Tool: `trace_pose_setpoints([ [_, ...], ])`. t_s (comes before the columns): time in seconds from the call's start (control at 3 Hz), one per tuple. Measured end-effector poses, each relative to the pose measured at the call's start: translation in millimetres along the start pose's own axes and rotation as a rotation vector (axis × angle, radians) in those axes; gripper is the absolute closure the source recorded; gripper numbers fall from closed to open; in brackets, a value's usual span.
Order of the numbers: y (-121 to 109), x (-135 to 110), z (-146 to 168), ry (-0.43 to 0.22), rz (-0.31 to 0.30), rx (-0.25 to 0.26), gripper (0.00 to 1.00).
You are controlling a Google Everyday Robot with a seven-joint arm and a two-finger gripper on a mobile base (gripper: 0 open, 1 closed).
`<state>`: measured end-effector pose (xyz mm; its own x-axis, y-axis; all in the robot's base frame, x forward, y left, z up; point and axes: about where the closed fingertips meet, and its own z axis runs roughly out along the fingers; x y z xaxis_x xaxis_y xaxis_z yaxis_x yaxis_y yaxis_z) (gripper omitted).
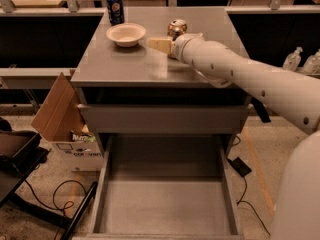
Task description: Pick orange can from middle drawer and place on counter
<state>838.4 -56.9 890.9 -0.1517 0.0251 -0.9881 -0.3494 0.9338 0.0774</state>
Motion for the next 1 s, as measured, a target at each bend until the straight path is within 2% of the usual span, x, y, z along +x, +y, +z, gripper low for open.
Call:
trace_pose_setpoints([
  [0.33, 9.0, -29.2, -11.0, -0.002, -0.031, -0.036, 0.00],
  [0.67, -12.0, -94.5, -53.3, -0.016, -0.115, -0.041, 0.00],
  [1.0, -42.8, -144.2, -130.8, 0.014, -0.162, -0.039, 0.00],
])
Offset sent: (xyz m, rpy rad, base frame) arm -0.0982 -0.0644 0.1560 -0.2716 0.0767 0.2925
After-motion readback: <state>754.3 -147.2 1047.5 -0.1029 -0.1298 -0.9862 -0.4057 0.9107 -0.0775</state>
